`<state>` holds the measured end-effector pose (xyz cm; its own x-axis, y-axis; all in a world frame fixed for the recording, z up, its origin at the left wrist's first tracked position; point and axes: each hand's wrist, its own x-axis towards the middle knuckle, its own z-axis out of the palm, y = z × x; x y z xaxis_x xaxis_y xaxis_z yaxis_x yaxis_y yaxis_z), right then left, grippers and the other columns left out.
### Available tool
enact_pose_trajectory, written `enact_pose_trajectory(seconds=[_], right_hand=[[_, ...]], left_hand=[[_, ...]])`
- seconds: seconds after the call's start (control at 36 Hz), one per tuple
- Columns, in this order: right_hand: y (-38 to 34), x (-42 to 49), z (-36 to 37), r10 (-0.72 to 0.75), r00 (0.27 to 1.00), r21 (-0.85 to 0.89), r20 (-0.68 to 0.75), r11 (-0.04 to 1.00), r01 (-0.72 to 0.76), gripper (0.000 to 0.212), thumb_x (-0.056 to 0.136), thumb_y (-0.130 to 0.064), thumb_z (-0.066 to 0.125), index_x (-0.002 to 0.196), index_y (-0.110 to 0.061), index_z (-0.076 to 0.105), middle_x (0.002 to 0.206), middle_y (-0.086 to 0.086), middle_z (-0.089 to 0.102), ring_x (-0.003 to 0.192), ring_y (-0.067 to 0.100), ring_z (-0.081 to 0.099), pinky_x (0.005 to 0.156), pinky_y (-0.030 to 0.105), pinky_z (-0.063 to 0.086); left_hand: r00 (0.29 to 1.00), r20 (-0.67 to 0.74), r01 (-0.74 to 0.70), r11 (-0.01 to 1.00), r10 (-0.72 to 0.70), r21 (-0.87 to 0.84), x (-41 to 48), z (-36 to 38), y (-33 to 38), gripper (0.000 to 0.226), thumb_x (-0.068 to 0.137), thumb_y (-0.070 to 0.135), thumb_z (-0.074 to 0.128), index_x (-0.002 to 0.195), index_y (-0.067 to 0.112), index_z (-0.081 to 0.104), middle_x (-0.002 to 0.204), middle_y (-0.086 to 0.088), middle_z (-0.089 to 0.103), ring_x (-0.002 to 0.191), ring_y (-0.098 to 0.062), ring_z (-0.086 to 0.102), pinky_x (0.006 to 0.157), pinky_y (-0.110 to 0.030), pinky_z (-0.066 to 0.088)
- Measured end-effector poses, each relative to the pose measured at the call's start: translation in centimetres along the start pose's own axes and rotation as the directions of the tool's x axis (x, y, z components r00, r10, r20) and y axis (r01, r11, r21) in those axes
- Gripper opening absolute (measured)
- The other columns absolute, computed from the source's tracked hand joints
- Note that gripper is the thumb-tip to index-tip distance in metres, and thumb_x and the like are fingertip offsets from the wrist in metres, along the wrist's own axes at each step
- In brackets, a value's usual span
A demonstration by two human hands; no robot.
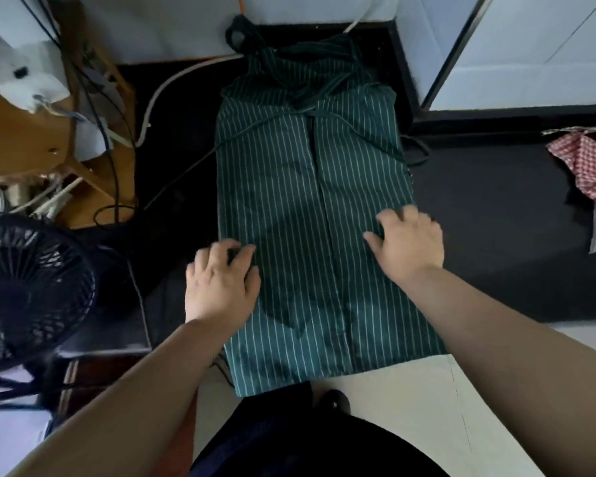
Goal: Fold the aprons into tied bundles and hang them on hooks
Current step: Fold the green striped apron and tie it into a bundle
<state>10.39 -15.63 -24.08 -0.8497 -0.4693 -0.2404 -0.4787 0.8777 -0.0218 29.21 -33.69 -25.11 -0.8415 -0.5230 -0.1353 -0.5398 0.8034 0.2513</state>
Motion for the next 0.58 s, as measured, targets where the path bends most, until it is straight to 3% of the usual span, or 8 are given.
enact_pose_trajectory(seconds=[0.06, 0.11, 0.22, 0.33, 0.42, 0.47, 0.53, 0.58], right_hand=[[0.0, -1.3, 0.3, -0.055, 0.994, 0.162, 0.091, 0.986, 0.04, 0.041, 0.097, -0.047, 0.04, 0.123, -0.017, 0.053, 0.122, 0.01, 0.053, 0.105, 0.029, 0.054, 0.083, 0.038, 0.046], [0.4, -2.9, 0.8, -0.118, 0.974, 0.218, 0.196, 0.973, 0.074, 0.053, 0.093, -0.054, 0.043, 0.133, -0.02, 0.047, 0.132, 0.008, 0.045, 0.112, 0.029, 0.052, 0.093, 0.04, 0.046], [1.4, -4.5, 1.6, -0.28, 0.881, 0.133, 0.381, 0.96, 0.247, 0.082, 0.085, -0.065, 0.049, 0.151, -0.033, 0.011, 0.159, 0.007, -0.006, 0.145, 0.028, 0.008, 0.116, 0.044, 0.009], [1.0, -3.3, 1.7, -0.282, 0.895, 0.192, 0.345, 0.955, 0.227, 0.075, 0.092, -0.053, 0.049, 0.152, -0.033, 0.008, 0.159, 0.008, -0.013, 0.147, 0.03, -0.001, 0.117, 0.044, 0.003], [0.1, -1.6, 1.1, -0.217, 0.943, 0.177, 0.25, 0.968, 0.176, 0.069, 0.095, -0.046, 0.048, 0.152, -0.03, 0.012, 0.159, 0.009, -0.007, 0.146, 0.036, 0.004, 0.117, 0.045, 0.01], [-0.4, -1.1, 0.6, -0.23, 0.961, 0.093, 0.152, 0.972, 0.218, 0.06, 0.096, -0.043, 0.048, 0.149, -0.026, 0.024, 0.157, 0.01, 0.011, 0.143, 0.035, 0.017, 0.115, 0.044, 0.019], [-0.6, -1.6, 0.3, -0.314, 0.94, 0.164, 0.134, 0.943, 0.291, 0.052, 0.095, -0.042, 0.051, 0.141, -0.022, 0.04, 0.145, 0.007, 0.036, 0.13, 0.029, 0.04, 0.108, 0.041, 0.035], [-0.6, -3.0, 0.2, -0.408, 0.888, 0.301, 0.213, 0.892, 0.338, 0.054, 0.09, -0.047, 0.057, 0.135, -0.019, 0.049, 0.136, 0.004, 0.046, 0.12, 0.024, 0.05, 0.101, 0.038, 0.043]], left_hand=[[0.99, 0.142, -0.015, 1.0, 0.016, -0.006, -1.4, 0.5, 0.8, 0.049, 0.099, 0.043, 0.038, 0.144, 0.024, 0.042, 0.146, -0.003, 0.036, 0.131, -0.027, 0.035, 0.104, -0.042, 0.032], [0.962, 0.273, 0.017, 0.998, -0.031, 0.055, -2.1, 1.2, 1.5, 0.062, 0.098, 0.054, 0.029, 0.153, 0.027, 0.017, 0.159, 0.0, 0.012, 0.143, -0.022, 0.016, 0.113, -0.038, 0.022], [0.92, 0.385, 0.004, 0.986, -0.069, 0.167, -2.1, 2.4, 2.1, 0.085, 0.091, 0.069, 0.016, 0.151, 0.02, -0.017, 0.157, -0.003, -0.027, 0.146, -0.021, -0.019, 0.12, -0.039, -0.004], [0.909, 0.409, -0.025, 0.97, -0.077, 0.24, 1.3, 1.9, 1.1, 0.084, 0.091, 0.069, 0.013, 0.148, 0.021, -0.024, 0.155, -0.004, -0.032, 0.144, -0.023, -0.025, 0.119, -0.047, -0.007], [0.917, 0.382, -0.037, 0.927, -0.118, 0.374, 4.3, 0.7, 0.9, 0.079, 0.092, 0.068, 0.014, 0.15, 0.024, -0.018, 0.158, -0.006, -0.025, 0.146, -0.029, -0.018, 0.116, -0.055, -0.004], [0.967, 0.246, -0.048, 0.906, -0.063, 0.421, 4.8, 0.0, 1.4, 0.072, 0.097, 0.06, 0.023, 0.154, 0.021, 0.0, 0.161, -0.008, -0.003, 0.147, -0.031, 0.001, 0.115, -0.053, 0.009], [0.99, 0.117, -0.101, 0.96, 0.073, 0.261, 3.7, 0.0, 2.3, 0.056, 0.1, 0.045, 0.035, 0.15, 0.022, 0.024, 0.153, -0.005, 0.026, 0.137, -0.029, 0.027, 0.107, -0.046, 0.029], [0.976, 0.134, -0.172, 0.985, 0.17, 0.007, 1.6, 0.5, 3.0, 0.049, 0.099, 0.041, 0.04, 0.146, 0.027, 0.036, 0.143, -0.001, 0.038, 0.129, -0.024, 0.038, 0.098, -0.041, 0.041]])
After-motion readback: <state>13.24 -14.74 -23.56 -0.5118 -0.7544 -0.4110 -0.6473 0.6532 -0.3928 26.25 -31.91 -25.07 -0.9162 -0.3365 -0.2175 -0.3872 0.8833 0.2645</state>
